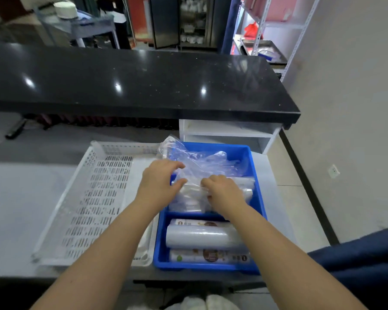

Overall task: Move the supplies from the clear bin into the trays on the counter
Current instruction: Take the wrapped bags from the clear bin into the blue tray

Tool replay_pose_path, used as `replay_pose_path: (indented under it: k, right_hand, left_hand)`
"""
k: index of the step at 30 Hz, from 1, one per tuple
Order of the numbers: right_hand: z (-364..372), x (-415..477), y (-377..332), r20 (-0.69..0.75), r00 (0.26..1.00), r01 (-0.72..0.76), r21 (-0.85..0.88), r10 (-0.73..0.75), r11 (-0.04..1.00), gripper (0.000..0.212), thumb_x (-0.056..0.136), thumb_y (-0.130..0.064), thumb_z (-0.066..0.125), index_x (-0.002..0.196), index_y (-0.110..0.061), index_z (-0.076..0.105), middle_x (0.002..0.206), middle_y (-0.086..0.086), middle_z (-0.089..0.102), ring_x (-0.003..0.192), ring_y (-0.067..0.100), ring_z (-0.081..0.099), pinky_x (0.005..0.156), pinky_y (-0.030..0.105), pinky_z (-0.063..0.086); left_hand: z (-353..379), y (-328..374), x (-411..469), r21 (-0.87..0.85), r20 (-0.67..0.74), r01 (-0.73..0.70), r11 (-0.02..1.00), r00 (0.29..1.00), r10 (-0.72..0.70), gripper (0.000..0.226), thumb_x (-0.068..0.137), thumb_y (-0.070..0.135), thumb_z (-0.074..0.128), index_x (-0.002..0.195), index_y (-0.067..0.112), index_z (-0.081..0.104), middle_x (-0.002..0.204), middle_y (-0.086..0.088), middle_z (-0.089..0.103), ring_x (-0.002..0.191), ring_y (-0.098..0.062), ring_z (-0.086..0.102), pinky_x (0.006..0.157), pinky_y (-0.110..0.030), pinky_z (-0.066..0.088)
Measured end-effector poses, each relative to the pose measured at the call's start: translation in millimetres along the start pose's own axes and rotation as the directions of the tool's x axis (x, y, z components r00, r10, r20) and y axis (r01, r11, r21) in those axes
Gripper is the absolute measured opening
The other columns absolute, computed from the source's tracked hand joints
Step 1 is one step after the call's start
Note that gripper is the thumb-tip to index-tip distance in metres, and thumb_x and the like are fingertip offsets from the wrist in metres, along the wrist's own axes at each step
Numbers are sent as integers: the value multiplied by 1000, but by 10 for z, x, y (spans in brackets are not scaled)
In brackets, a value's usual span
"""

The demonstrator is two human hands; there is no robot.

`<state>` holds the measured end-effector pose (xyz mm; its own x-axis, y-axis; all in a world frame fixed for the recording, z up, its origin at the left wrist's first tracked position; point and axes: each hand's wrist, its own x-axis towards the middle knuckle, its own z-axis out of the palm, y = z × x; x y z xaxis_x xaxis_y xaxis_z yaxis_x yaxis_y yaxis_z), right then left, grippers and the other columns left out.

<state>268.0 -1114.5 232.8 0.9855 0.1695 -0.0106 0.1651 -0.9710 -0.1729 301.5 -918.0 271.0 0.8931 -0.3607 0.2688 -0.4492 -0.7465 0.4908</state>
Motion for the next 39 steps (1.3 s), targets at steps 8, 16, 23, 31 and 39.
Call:
replay_pose_path:
  k: [8,16,23,31,39]
  right_hand:
    - [156,-20,140,128,991,-69,192,45,979,36,82,-24,66,115,-36,55,115,-3,64,87,13,53,79,25,38]
    - [-42,-210,272,141,990,-11,273,-29,962,51,82,-40,69,129,-38,50,131,-8,57,116,14,51,96,28,38]
    - [-265,-314,273,-73,997,13,252,5,968,32,88,-32,64,119,-35,59,124,-10,61,115,11,51,95,23,37]
    - [-382,129,-451,-138,968,231,180,-208,956,33,87,-23,62,120,-23,60,120,0,65,109,24,54,92,37,42]
    - [-232,367,-2008,-129,819,573,206,-559,793,34,87,-23,63,120,-19,60,120,2,65,111,26,53,93,40,42]
  left_hand:
    - [580,132,-143,190,334,-84,978,942,16,40,88,32,59,128,31,56,123,5,59,116,-18,47,97,-40,38]
    - [494,88,-101,155,356,-70,985,934,10,42,87,33,61,128,31,55,124,5,59,114,-19,48,95,-38,42]
    - [336,93,-126,190,169,-51,980,985,18,40,85,32,66,124,32,57,123,8,60,117,-17,48,95,-35,38]
    - [-145,-65,-396,276,-13,155,948,987,-157,37,84,26,65,120,27,62,117,4,63,112,-23,49,89,-39,33]
    - [-1016,-724,-1411,349,-244,504,790,863,-443,37,84,30,64,121,30,61,122,6,62,116,-23,47,95,-41,31]
